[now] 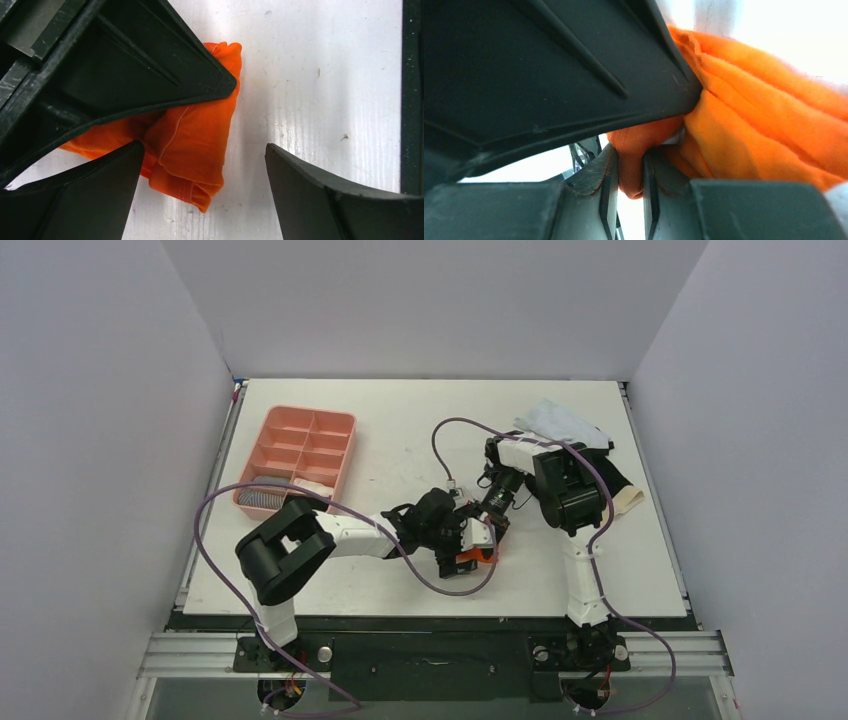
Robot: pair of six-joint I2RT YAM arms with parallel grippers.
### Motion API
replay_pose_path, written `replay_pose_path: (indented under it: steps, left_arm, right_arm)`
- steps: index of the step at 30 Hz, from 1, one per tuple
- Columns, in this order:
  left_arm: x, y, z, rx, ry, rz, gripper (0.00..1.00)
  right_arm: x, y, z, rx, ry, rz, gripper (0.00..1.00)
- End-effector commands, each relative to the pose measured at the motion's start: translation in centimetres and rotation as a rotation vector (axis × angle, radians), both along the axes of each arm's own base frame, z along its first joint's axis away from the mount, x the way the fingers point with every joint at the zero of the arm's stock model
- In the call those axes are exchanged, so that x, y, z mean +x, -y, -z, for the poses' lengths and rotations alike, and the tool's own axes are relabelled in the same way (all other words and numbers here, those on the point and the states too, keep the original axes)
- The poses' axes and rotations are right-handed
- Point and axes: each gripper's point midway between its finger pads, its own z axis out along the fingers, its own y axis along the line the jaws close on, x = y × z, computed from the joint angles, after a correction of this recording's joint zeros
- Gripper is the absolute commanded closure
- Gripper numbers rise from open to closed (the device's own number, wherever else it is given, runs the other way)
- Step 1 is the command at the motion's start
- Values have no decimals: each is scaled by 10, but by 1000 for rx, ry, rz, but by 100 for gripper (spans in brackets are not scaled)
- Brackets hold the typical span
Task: Roll the underwear
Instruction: Roll the underwear to the center of the board.
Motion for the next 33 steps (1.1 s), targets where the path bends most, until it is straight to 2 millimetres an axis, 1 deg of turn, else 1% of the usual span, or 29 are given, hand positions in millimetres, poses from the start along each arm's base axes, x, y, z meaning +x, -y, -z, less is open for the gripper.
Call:
replay_pose_path:
  steps: [1, 2, 5, 6, 7, 8, 9, 10, 11, 12, 13, 14, 15, 16, 17, 19, 20, 21, 22, 23, 24, 25, 26, 27, 28, 29, 33]
  left_arm:
    - [13, 24, -22, -71, 82, 16, 13]
    - [13, 24, -22, -72, 81, 14, 14]
    - [12, 30, -20, -68, 67, 21, 24]
    - [11, 29, -17, -57, 57, 21, 31]
    - [10, 31, -16, -55, 50, 26, 34]
    - [9, 32, -15, -50, 43, 27, 41]
    - [8, 31, -13, -44, 33, 27, 44]
    - [8, 31, -12, -42, 30, 27, 51]
    - [6, 30, -11, -37, 21, 28, 54]
    - [6, 30, -11, -35, 17, 29, 62]
    - [4, 29, -10, -29, 8, 29, 67]
    - [4, 30, -9, -27, 4, 30, 78]
    - [2, 28, -7, -17, -11, 29, 84]
    - [2, 29, -6, -15, -17, 30, 95]
    - [-1, 26, -3, 3, -35, 31, 100]
    - [-5, 24, 2, 27, -75, 35, 100]
    - [-7, 26, 4, 33, -89, 41, 100]
    - [-8, 22, 7, 61, -118, 37, 100]
    - [-10, 20, 11, 77, -142, 38, 100]
    - [-10, 18, 12, 91, -170, 24, 100]
    - [-13, 15, 17, 108, -206, 24, 100]
    - [-8, 14, 16, 105, -231, 3, 100]
    - [-11, 12, 19, 115, -280, -4, 100]
    - [-4, 10, 18, 109, -300, -22, 100]
    - [-7, 8, 22, 117, -350, -29, 100]
    - [-2, 6, 23, 111, -380, -41, 100]
    - [6, -2, 27, 117, -457, -85, 100]
  right_arm:
    - [2, 0, 7, 14, -5, -17, 100]
    - [2, 0, 8, 14, -4, -18, 100]
    - [3, 0, 8, 13, -4, -14, 100]
    - [3, 0, 8, 13, -3, -14, 100]
    - [4, 0, 8, 10, -4, -11, 100]
    - [4, 0, 7, 10, -2, -12, 100]
    - [4, 0, 7, 8, -2, -11, 100]
    - [5, 1, 7, 6, -2, -7, 100]
    - [5, 2, 7, 4, -2, -5, 100]
    - [6, 2, 7, 1, -1, 0, 100]
    - [6, 2, 7, -1, 0, 1, 100]
    - [7, 3, 7, -5, 6, 6, 100]
    - [8, 3, 7, -8, 10, 7, 100]
    - [10, 4, 6, -11, 17, 15, 100]
    - [11, 5, 5, -14, 21, 18, 100]
    - [14, 7, -1, -19, 46, 27, 100]
    - [16, 8, -2, -25, 55, 36, 83]
    - [20, 11, -5, -30, 82, 40, 73]
    - [21, 13, -7, -39, 90, 49, 70]
    - [25, 16, -10, -42, 120, 57, 66]
    - [27, 17, -13, -49, 131, 68, 65]
    - [30, 21, -17, -56, 156, 79, 63]
    - [32, 23, -19, -60, 166, 88, 63]
    - [36, 27, -24, -66, 192, 102, 62]
    - [37, 30, -25, -75, 205, 107, 61]
    - [42, 34, -30, -78, 229, 130, 60]
    - [52, 46, -41, -101, 295, 175, 58]
